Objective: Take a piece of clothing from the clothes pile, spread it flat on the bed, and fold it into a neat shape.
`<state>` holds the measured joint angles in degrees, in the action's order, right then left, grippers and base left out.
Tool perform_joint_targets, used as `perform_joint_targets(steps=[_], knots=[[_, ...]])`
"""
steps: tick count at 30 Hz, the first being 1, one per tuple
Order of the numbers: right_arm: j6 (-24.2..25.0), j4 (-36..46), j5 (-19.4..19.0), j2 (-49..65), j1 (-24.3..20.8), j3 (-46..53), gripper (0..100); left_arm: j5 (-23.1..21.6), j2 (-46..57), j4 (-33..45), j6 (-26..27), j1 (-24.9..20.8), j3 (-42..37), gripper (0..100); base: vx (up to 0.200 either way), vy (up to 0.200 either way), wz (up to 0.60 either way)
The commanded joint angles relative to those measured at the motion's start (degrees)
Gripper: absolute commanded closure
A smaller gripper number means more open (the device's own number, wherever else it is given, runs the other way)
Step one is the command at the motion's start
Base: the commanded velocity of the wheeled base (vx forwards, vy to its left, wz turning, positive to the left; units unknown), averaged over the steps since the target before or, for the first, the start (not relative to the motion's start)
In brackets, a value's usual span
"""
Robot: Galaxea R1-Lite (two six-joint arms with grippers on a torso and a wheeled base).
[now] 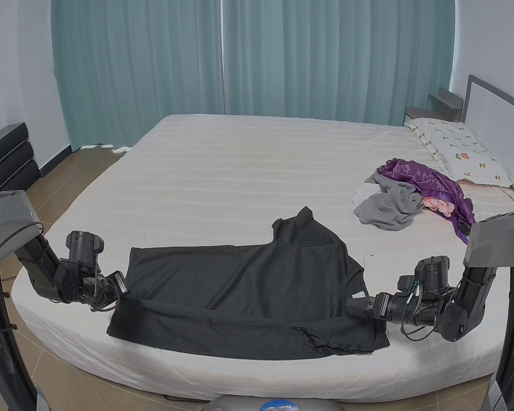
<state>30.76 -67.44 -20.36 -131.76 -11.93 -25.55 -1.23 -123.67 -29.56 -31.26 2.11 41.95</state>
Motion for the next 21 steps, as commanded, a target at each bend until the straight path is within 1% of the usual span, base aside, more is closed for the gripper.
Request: perform_joint_targets(steps=[1, 7, 14, 21], knots=[[-0.87, -0.24, -1.00, -2.72, 0.07, -0.20, 0, 0.00, 0.45, -0.06, -0.21, 0.00, -0.73, 100, 0.000, 0.000, 0.00], [-4.30, -0.24, -1.35, -4.47, 0.16, -0.73, 0, 0.00, 0.63, -0.06, -0.12, 0.00, -1.25, 100, 0.000, 0.000, 0.00], [-4.39, -0.15, -1.17, -4.39, 1.92, -3.80, 0, 0.00, 1.24, 0.03, -0.21, 0.09, -1.52, 100, 0.000, 0.000, 0.00], [-4.48, -0.24, -1.17, -6.50, 1.65, -3.72, 0, 0.00, 1.33, 0.03, -0.21, 0.26, -1.69, 100, 0.000, 0.000, 0.00]])
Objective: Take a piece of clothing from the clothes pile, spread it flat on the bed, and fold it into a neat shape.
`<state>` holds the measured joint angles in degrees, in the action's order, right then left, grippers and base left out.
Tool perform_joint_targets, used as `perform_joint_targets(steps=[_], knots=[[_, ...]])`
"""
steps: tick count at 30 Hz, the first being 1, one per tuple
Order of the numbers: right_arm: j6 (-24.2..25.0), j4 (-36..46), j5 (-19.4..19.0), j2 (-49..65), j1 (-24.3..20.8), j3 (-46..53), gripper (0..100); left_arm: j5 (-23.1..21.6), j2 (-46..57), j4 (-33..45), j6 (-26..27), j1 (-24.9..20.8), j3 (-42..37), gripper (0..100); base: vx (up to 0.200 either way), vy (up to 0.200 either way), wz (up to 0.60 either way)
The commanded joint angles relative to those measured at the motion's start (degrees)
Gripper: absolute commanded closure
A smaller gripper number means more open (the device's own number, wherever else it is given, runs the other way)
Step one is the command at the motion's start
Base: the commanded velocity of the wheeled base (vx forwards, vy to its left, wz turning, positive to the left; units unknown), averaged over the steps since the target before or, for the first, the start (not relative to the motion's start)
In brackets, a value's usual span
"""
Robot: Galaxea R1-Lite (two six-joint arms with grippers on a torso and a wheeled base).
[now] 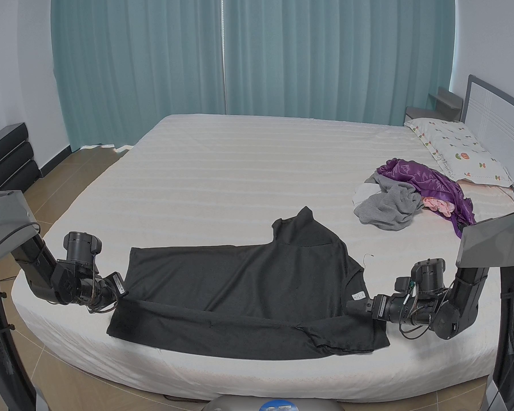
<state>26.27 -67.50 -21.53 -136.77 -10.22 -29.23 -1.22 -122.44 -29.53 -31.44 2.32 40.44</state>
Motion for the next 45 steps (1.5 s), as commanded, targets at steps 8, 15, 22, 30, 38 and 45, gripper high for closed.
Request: perform_joint_targets(steps=[8, 15, 22, 30, 38, 45], knots=[[-0.08, -0.18, 0.08, -1.75, 0.37, 0.32, 0, -0.10, 0.36, -0.09, -0.03, 0.06, -0.62, 100, 0.000, 0.000, 0.00], [-0.08, -0.18, 0.08, -1.22, 0.37, 0.93, 100, -0.10, 0.54, -0.09, -0.03, 0.06, -0.80, 100, 0.000, 0.000, 0.00], [-1.49, -0.62, -0.18, -0.26, 1.95, 2.60, 100, -0.10, 0.98, -0.09, 0.06, -0.03, -1.24, 100, 0.000, 0.000, 0.00], [-0.61, -2.29, -0.62, 3.70, 2.31, 5.33, 100, -0.10, 2.82, 0.17, 0.33, -0.03, -2.47, 100, 0.000, 0.000, 0.00], [1.77, -2.64, -0.88, 8.18, 2.39, 7.96, 100, -0.10, 4.84, 0.43, 0.59, 0.06, -3.79, 100, 0.000, 0.000, 0.00], [2.91, -2.64, -1.06, 11.08, 2.39, 10.25, 100, -0.10, 7.31, 0.61, 0.59, 0.14, -5.10, 100, 0.000, 0.000, 0.00]])
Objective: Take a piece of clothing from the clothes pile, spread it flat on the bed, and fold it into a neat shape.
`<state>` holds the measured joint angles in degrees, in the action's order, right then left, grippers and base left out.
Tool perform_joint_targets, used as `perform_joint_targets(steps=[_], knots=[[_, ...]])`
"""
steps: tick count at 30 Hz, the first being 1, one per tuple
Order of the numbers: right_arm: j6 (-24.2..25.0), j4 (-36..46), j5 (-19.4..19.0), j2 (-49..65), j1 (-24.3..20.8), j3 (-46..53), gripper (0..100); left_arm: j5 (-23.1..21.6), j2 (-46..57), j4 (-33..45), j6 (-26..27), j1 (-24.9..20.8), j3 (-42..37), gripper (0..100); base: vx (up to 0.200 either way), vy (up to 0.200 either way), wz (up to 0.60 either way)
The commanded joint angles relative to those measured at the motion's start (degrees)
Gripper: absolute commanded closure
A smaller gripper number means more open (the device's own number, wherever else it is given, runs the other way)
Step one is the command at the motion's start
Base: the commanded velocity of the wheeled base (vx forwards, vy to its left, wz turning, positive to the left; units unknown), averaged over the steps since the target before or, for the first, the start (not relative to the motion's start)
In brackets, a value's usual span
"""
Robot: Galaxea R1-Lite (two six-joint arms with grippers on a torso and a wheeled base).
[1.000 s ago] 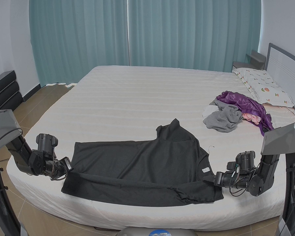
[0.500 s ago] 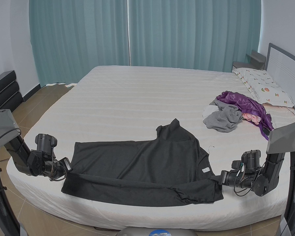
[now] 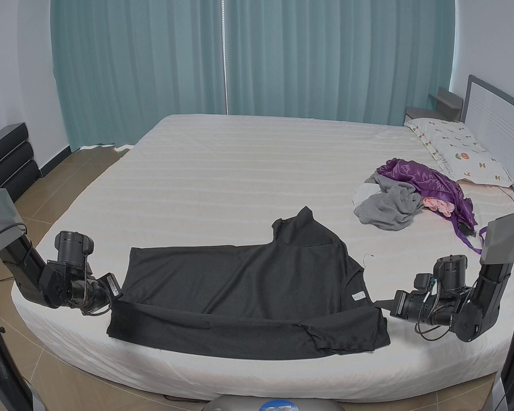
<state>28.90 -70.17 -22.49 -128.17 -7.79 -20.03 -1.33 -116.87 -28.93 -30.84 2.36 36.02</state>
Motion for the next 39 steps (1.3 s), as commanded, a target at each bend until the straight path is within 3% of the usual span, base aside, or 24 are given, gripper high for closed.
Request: perform_joint_targets(steps=[1, 26, 39], knots=[[0.28, 0.03, -0.10, 2.49, -0.03, 1.04, 100, 0.01, 1.73, 0.01, -0.01, 0.10, -0.69, 100, 0.000, 0.000, 0.00], [1.95, -1.11, -2.03, 11.19, 1.11, 9.22, 100, -0.08, 11.49, -0.16, 1.57, 2.56, -9.66, 100, 0.000, 0.000, 0.00], [3.09, -17.11, -3.44, 11.54, 1.55, 20.03, 100, -0.43, 16.50, -0.08, 2.19, 2.64, -15.19, 100, 0.000, 0.000, 0.00]])
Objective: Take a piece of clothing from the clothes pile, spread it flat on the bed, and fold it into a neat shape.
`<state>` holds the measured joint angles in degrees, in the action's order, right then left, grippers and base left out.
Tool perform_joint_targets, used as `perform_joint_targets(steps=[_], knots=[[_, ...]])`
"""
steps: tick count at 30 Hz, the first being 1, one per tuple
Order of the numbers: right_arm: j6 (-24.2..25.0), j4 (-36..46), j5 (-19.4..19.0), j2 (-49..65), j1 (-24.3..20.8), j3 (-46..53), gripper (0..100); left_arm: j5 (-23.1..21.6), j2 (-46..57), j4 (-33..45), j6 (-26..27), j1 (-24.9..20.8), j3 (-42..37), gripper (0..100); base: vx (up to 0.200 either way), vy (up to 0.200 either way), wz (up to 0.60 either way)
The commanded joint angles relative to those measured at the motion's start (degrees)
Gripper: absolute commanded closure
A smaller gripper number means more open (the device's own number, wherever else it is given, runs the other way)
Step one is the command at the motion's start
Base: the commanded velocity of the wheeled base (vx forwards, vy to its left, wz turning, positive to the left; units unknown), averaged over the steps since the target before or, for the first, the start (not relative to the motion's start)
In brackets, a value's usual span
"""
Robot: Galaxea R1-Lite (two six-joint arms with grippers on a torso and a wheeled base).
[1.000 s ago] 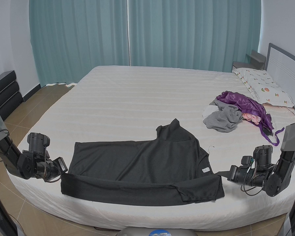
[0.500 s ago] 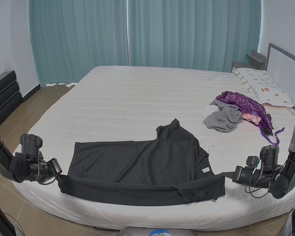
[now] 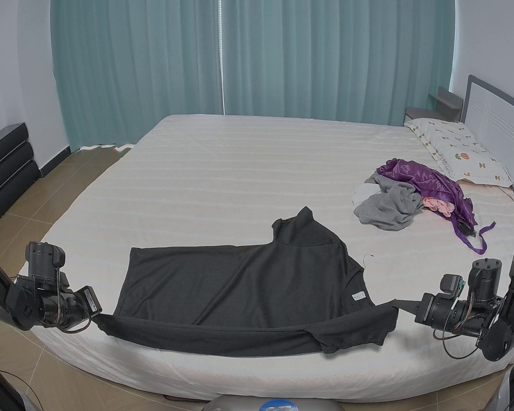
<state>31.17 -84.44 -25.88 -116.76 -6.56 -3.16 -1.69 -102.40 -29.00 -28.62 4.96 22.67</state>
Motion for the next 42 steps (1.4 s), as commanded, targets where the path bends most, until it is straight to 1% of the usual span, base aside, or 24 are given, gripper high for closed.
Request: perform_joint_targets(steps=[1, 2, 3, 6, 7, 14, 18, 21, 25, 31, 35, 37, 38, 42], knots=[[0.82, -2.83, -0.05, 0.13, 0.32, 3.16, 100, -0.06, 2.03, 0.00, -0.03, 0.05, -1.84, 100, 0.000, 0.000, 0.00], [3.28, -3.62, 0.04, 1.19, 0.93, 3.16, 100, -0.06, 2.12, 0.00, -0.03, 0.05, -2.72, 100, 0.000, 0.000, 0.00], [4.16, -3.53, -0.05, 2.06, 1.46, 3.16, 100, -0.06, 2.21, -0.18, -0.03, 0.05, -3.25, 100, 0.000, 0.000, 0.00], [4.16, -2.30, -0.05, 3.12, 1.29, 3.16, 100, -0.06, 2.21, -0.35, -0.03, 0.05, -3.87, 100, 0.000, 0.000, 0.00], [3.90, -0.37, -0.05, 3.82, 0.85, 3.16, 100, -0.15, 1.85, -0.27, -0.12, 0.14, -3.95, 100, 0.000, 0.000, 0.00], [3.63, 5.69, 0.30, 8.92, -3.99, 3.16, 100, 0.02, 1.77, -0.35, 0.23, 0.22, -5.54, 100, 0.000, 0.000, 0.00], [3.55, 7.45, 0.66, 12.35, -4.16, 3.16, 100, 0.20, 2.03, -0.35, 0.23, 0.31, -5.71, 100, 0.000, 0.000, 0.00], [3.28, 11.14, 0.92, 14.19, -4.16, 3.16, 100, 0.29, 1.41, -0.44, 0.15, 0.31, -5.71, 100, 0.000, 0.000, 0.00], [2.93, 11.14, 0.92, 12.26, -3.46, 2.81, 100, 0.11, -0.34, -0.62, -0.12, 0.93, -4.22, 100, 0.000, 0.000, 0.00], [3.02, 10.97, 1.01, 5.32, -0.91, -2.99, 100, 0.38, -6.23, -0.53, -0.91, 1.89, 1.41, 100, 0.000, 0.000, 0.00], [3.02, 11.06, 1.01, 0.31, -0.91, -6.69, 100, 0.11, -9.04, -0.62, -1.08, 1.72, 3.52, 100, 0.000, 0.000, 0.00], [3.02, 11.06, 1.01, 0.04, -0.91, -7.04, 100, 0.11, -9.22, -0.62, -1.08, 1.63, 3.69, 100, 0.000, 0.000, 0.00], [3.02, 11.50, 1.01, -2.77, -1.26, -9.67, 100, 0.11, -11.33, -0.62, -1.00, 1.45, 5.27, 100, 0.000, 0.000, 0.00], [2.93, 11.85, 1.10, -6.02, -1.00, -13.54, 100, 0.38, -14.58, -0.62, -0.91, 1.45, 8.26, 100, 0.000, 0.000, 0.00]])
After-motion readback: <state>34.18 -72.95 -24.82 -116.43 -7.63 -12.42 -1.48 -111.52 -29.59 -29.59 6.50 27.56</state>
